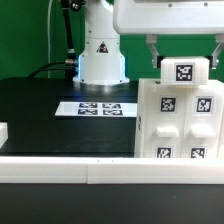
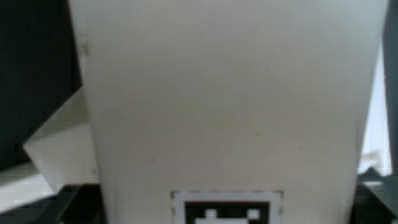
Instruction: Assemble cabinet
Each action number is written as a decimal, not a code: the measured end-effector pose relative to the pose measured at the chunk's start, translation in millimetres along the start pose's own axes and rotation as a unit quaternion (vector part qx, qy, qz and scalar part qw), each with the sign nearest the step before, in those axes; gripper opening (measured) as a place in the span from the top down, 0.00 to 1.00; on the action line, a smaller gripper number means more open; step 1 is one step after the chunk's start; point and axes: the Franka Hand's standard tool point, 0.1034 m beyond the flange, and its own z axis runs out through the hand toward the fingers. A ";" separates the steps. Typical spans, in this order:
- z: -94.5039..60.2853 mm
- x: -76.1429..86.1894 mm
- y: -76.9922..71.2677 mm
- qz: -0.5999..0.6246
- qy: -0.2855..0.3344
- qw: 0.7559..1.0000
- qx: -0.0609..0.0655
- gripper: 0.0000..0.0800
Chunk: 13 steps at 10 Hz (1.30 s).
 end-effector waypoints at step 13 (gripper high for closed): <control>-14.3 -1.7 -7.3 0.214 -0.021 0.976 0.029 0.00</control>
Offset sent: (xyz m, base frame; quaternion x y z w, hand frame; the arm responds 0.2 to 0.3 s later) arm 0.0022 -0.0038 -0.0043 -0.0155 -0.0109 0.1425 0.9896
